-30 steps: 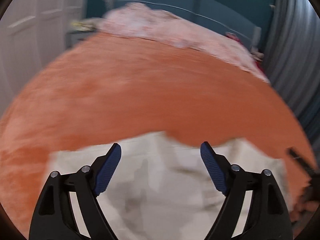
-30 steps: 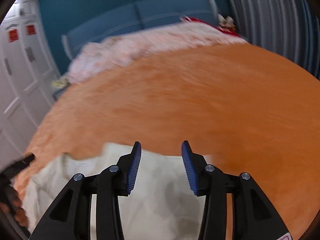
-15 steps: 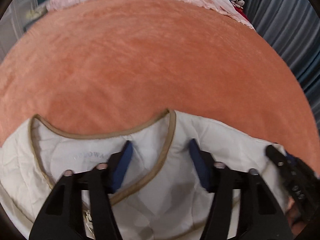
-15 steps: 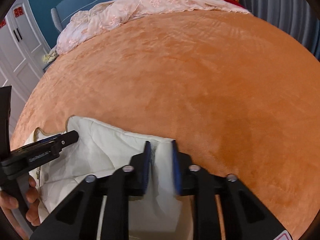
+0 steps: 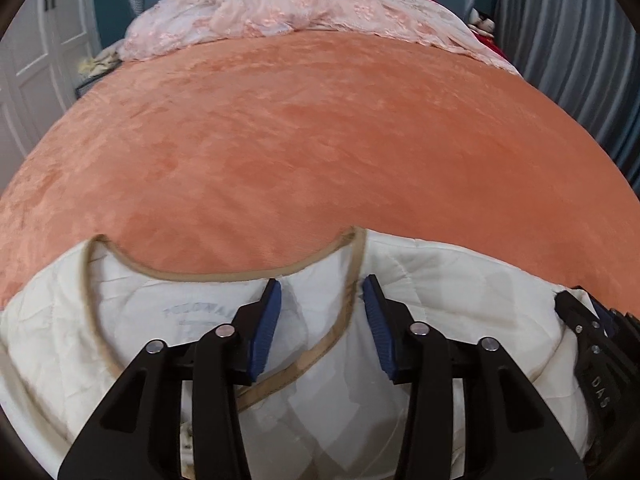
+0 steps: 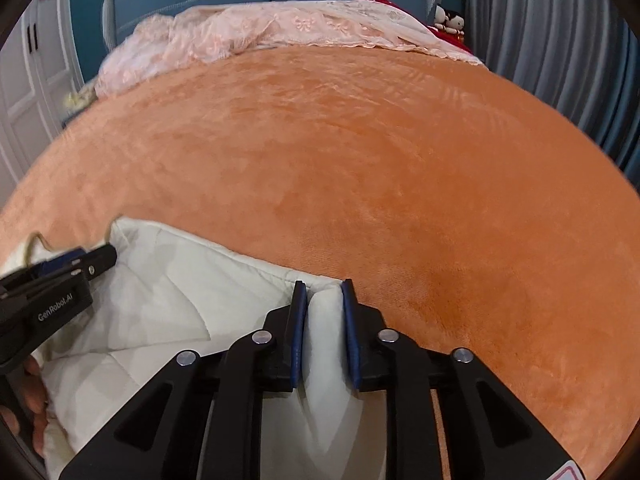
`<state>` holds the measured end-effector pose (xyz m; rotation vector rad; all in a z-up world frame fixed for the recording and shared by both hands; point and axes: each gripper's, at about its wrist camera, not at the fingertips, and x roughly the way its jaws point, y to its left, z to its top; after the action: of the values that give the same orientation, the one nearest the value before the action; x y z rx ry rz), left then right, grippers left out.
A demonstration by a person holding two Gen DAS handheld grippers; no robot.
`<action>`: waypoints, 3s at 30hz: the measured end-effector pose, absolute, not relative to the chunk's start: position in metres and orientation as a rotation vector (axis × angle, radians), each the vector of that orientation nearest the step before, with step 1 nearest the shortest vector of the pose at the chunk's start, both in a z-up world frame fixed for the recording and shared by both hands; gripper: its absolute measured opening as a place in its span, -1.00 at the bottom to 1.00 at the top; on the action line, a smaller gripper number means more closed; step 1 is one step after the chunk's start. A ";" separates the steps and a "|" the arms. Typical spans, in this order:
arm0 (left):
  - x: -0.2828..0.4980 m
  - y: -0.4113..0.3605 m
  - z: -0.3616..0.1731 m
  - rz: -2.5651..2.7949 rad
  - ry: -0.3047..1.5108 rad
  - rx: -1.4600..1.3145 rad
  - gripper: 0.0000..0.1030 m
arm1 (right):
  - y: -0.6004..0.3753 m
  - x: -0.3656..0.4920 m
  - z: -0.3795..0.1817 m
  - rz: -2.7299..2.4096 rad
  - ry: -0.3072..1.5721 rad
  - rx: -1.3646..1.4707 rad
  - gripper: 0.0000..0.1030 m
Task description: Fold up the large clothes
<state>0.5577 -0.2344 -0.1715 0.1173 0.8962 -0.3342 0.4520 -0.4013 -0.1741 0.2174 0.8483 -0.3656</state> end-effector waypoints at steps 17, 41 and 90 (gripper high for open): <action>0.531 -0.085 -0.156 -0.287 0.942 0.138 -0.21 | -0.233 0.472 -0.142 -0.007 0.912 0.113 -0.75; 0.522 -0.084 -0.186 -0.239 0.778 0.110 -0.16 | -0.243 0.474 -0.188 -0.077 0.829 0.162 -0.89; 0.156 0.168 -0.158 -0.095 1.083 -0.455 0.87 | -0.342 -0.021 -0.123 -0.186 0.899 0.536 0.35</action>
<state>0.1557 0.1679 -0.1581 -0.4553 1.0833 -0.0951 -0.0209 -0.3424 -0.1233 0.5356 0.8991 -0.1864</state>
